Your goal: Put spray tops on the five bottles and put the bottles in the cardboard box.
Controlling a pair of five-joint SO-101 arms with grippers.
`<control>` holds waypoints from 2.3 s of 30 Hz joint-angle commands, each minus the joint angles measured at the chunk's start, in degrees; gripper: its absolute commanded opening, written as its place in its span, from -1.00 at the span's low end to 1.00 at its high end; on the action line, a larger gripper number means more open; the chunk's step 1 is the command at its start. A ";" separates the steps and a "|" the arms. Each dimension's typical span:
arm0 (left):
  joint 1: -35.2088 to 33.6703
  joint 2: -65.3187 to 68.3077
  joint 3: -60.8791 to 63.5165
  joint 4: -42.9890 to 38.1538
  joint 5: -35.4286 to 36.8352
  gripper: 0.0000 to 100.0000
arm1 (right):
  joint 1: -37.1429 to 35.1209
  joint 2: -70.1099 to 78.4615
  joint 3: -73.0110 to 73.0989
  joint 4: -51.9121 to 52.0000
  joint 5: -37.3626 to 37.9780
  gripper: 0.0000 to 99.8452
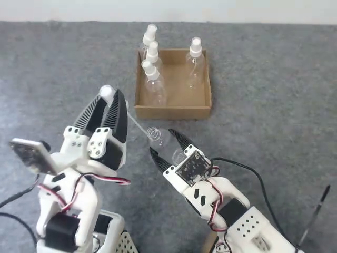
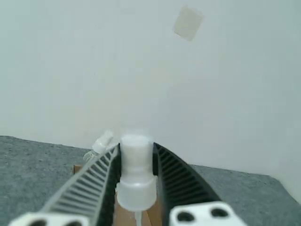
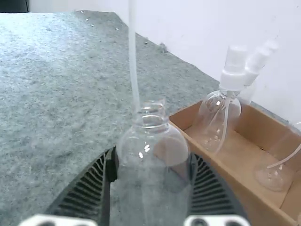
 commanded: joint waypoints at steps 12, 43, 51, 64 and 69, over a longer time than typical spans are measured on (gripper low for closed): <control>0.26 -0.62 4.26 -1.93 -0.97 -0.98 | -0.57 -1.54 -1.23 -4.53 0.79 -0.87; 7.03 -0.62 4.26 3.08 -6.33 -0.63 | -3.12 -1.54 -3.87 -6.11 6.68 -0.88; 6.86 -0.70 3.56 3.78 -6.24 -0.64 | -2.95 -1.54 -3.60 -8.04 6.68 -0.88; -6.51 -0.70 -2.42 4.84 -6.33 -0.63 | -2.95 -1.54 -3.25 -7.78 6.68 -0.88; -6.33 -0.70 0.04 6.95 -6.42 -0.64 | -2.51 -1.54 -3.25 -7.87 3.96 -0.88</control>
